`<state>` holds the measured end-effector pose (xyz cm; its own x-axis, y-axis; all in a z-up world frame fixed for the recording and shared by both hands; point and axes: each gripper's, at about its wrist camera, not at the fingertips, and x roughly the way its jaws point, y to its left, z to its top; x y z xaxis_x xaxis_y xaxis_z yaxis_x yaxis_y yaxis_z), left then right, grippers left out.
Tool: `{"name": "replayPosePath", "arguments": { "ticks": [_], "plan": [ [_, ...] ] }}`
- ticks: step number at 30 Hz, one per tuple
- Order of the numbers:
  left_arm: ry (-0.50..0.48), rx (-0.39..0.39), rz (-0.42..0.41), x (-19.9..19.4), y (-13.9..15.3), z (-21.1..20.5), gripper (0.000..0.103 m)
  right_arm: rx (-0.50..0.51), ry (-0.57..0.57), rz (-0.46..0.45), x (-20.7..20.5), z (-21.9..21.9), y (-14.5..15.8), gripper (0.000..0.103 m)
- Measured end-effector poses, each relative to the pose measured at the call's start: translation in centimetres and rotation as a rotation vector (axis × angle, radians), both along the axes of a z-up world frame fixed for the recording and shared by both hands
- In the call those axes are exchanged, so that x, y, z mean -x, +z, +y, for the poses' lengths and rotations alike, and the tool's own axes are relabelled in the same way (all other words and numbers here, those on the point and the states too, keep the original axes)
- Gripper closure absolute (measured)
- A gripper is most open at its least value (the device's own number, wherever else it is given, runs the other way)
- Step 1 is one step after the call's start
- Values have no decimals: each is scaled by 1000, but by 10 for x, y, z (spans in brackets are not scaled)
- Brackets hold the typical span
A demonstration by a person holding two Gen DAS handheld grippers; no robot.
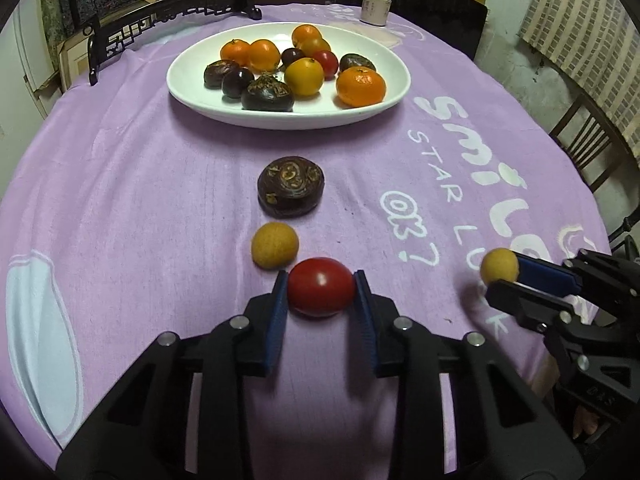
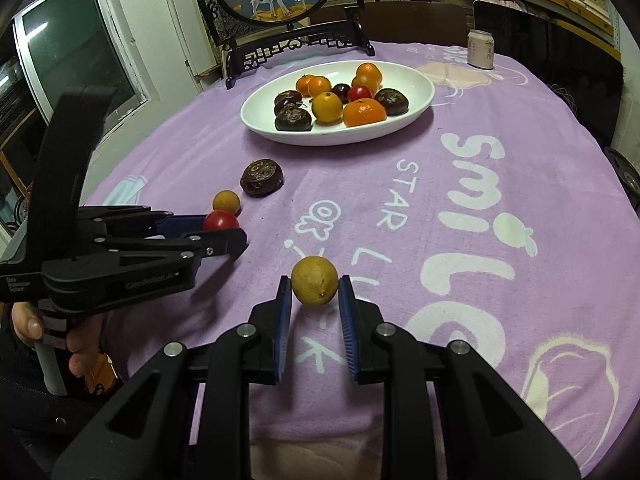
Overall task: Organize fruits
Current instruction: 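Grasp a small yellow fruit with the right tool while the left grasps a red tomato, then carry both fruits onto the white plate and release them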
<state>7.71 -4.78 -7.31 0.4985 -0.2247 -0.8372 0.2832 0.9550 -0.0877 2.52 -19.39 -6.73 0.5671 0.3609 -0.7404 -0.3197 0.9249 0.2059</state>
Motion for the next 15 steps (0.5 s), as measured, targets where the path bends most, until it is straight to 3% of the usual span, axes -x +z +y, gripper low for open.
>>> {"name": "replayPosePath", "arguments": {
  "ticks": [8, 11, 15],
  "plan": [
    [-15, 62, -53, 0, 31, 21, 71, 25, 7, -4, -21, 10, 11, 79],
    [23, 50, -88, -24, 49, 35, 71, 36, 9, -44, -42, 15, 25, 79],
    [93, 24, -136, -84, 73, 45, 71, 47, 5, -74, -87, 25, 41, 79]
  ]
}}
